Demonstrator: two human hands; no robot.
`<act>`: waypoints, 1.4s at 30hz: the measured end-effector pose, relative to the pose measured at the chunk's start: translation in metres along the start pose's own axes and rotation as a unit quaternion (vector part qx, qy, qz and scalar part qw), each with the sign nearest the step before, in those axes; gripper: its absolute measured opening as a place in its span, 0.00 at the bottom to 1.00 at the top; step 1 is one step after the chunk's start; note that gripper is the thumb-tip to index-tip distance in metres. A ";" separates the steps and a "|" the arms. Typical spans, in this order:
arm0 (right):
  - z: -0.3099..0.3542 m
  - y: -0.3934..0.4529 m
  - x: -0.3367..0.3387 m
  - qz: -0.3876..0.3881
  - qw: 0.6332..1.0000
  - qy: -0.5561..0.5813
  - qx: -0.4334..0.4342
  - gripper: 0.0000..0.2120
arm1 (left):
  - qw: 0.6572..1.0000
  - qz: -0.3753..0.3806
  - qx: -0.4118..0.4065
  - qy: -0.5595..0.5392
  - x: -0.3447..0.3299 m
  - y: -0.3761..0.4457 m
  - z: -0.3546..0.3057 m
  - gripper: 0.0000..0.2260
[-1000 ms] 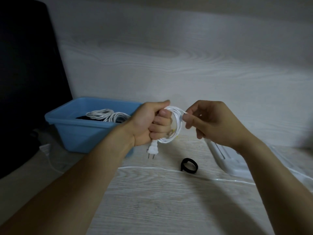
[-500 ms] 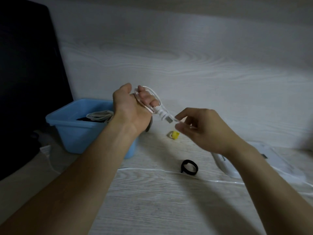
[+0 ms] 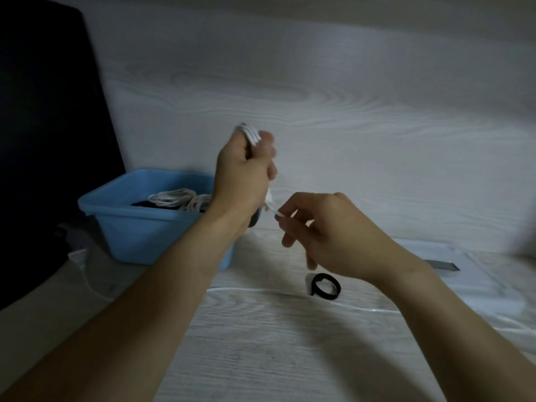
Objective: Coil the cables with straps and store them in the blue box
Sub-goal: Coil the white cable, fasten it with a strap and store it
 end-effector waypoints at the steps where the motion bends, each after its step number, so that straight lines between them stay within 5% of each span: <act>1: 0.001 0.000 0.006 -0.028 0.999 -0.024 0.021 0.06 | 0.999 0.037 0.008 0.036 -0.003 -0.002 0.001 0.06; 7: -0.005 -0.002 0.035 -0.166 0.970 -0.139 0.108 0.01 | 0.953 0.252 0.093 0.141 -0.023 -0.023 0.010 0.17; 10: -0.011 -0.005 0.047 -0.211 0.967 -0.112 0.089 0.11 | 0.923 0.331 0.164 0.109 -0.030 -0.033 0.016 0.25; 15: -0.016 -0.005 0.047 -0.169 0.979 -0.064 0.095 0.15 | 0.891 0.378 0.205 0.150 -0.029 -0.035 0.018 0.27; 20: -0.023 -0.006 0.040 -0.103 0.992 0.052 0.058 0.04 | 0.860 0.416 0.242 0.171 -0.023 -0.034 0.023 0.23; 24: -0.029 -0.008 0.040 -0.103 0.986 0.132 0.012 0.03 | 0.868 0.395 0.287 0.095 -0.015 -0.028 0.021 0.22; 29: -0.043 -0.010 0.040 -0.127 0.985 0.110 -0.024 0.12 | 0.885 0.322 0.310 -0.128 -0.016 -0.017 0.018 0.23; 34: -0.047 -0.009 0.036 -0.138 0.985 0.094 -0.048 0.11 | 0.829 0.261 0.313 -0.382 -0.011 -0.008 0.011 0.21; 42: -0.030 -0.004 0.012 0.029 0.997 -0.050 -0.058 0.11 | 0.802 0.133 0.271 -0.516 0.005 0.002 0.009 0.19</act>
Point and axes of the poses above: each hand's wrist, its own y-axis towards the middle knuckle, its own x-axis out of the back of the hand, z = x × y, the point moved 4 cm from there along y, towards the middle knuckle, and after that the axes turned 10 degrees about x, right-handed, at the moved point
